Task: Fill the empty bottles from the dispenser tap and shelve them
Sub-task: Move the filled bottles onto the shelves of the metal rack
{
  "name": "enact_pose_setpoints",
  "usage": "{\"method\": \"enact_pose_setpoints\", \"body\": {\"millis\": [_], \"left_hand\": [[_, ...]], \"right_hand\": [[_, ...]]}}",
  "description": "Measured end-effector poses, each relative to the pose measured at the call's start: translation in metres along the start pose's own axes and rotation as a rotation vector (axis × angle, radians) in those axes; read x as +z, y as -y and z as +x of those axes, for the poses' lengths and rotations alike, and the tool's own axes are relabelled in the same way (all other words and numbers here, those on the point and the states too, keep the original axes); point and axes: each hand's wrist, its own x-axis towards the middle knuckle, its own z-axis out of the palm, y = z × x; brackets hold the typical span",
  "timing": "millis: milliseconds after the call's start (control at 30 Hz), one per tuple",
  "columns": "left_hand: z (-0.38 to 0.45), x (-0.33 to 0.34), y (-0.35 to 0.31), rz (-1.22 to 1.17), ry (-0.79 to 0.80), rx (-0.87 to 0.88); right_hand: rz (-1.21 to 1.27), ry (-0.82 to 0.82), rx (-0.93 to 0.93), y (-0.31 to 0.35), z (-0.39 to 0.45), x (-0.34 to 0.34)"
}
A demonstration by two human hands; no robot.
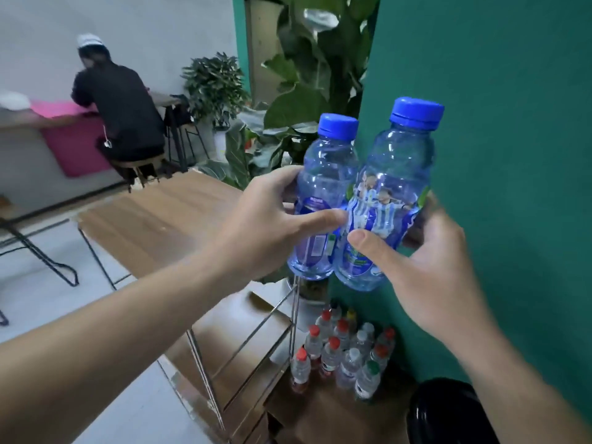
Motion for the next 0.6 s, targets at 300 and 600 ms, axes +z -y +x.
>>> {"method": "enact_pose_setpoints", "body": {"millis": [300, 600], "left_hand": [[0.020, -0.157, 0.031, -0.058, -0.004, 0.014], [0.079, -0.314, 0.127, -0.063, 0.064, 0.048]], "right_hand": [[-0.021, 0.024, -0.037, 0.049, 0.052, 0.141], [-0.124, -0.074, 0.094, 0.056, 0.109, 0.315]]}}
